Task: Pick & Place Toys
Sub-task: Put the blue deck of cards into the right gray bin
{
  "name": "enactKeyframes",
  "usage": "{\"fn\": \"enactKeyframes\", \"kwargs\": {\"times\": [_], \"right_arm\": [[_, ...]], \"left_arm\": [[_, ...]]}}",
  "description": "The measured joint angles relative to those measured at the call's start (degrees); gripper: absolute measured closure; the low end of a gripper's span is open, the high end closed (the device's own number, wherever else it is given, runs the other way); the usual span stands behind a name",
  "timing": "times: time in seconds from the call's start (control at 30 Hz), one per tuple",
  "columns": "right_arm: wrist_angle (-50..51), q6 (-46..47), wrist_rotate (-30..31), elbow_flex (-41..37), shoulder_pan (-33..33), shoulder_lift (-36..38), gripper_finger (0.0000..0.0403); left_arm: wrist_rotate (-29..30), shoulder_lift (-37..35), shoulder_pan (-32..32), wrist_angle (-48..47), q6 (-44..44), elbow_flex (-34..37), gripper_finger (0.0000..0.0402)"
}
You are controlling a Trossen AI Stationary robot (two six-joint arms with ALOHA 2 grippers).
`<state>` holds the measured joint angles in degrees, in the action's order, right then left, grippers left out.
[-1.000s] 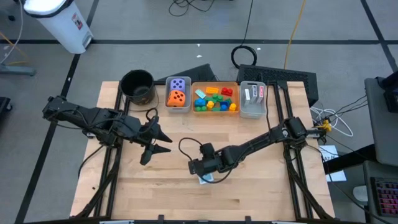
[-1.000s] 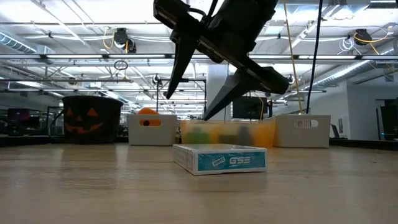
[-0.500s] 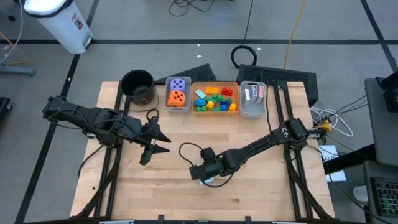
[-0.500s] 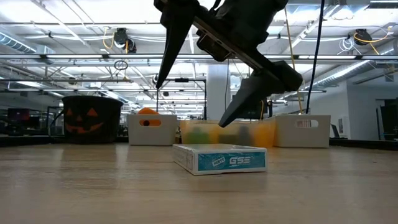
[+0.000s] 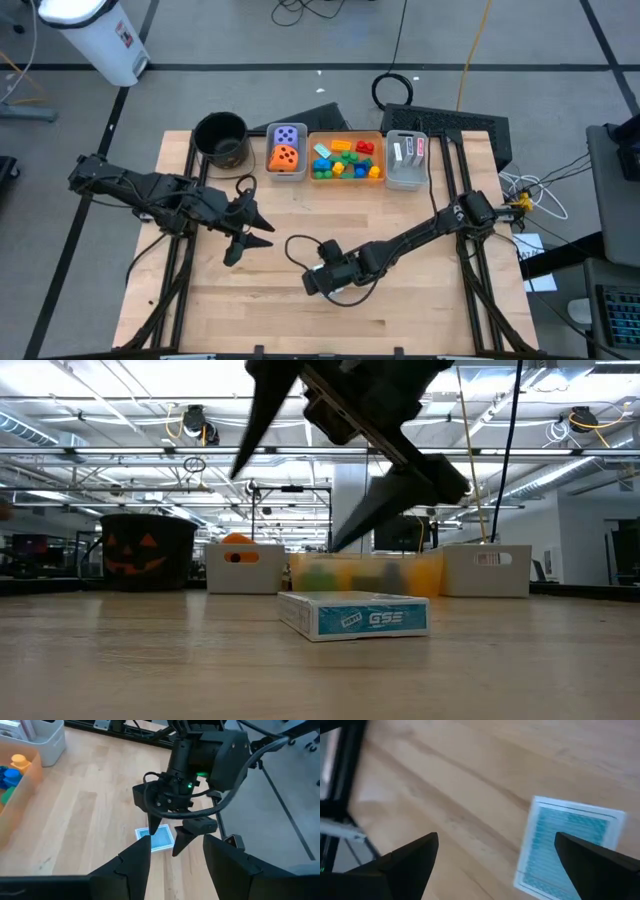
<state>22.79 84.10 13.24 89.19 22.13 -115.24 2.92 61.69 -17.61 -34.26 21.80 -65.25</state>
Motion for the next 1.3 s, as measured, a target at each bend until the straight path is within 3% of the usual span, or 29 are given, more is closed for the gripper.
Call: {"fn": "enactKeyframes", "kwargs": {"times": [0.2, 0.4, 0.6, 0.97, 1.3], "right_arm": [[-5.6, -8.2, 0.2, 0.0, -1.1, 0.0, 0.0014], [-6.4, -8.2, 0.3, 0.0, -2.1, 0.0, 0.0014], [-5.2, -5.0, 0.0, 0.0, -2.0, 0.0, 0.0014], [6.3, 9.1, 0.1, 0.0, -1.7, 0.0, 0.0013], [9.4, 9.5, -1.3, 0.0, -1.7, 0.0, 0.0013]], "left_arm": [[-0.4, 0.0, 0.0, 0.0, 0.2, 0.0, 0.0215], [-0.4, 0.0, 0.0, 0.0, 0.1, 0.0, 0.0215], [-0.4, 0.0, 0.0, 0.0, 0.1, 0.0, 0.0215], [-0.4, 0.0, 0.0, -0.3, -0.2, 0.0, 0.0215], [-0.4, 0.0, 0.0, -0.3, -0.3, 0.0, 0.0215]]}}
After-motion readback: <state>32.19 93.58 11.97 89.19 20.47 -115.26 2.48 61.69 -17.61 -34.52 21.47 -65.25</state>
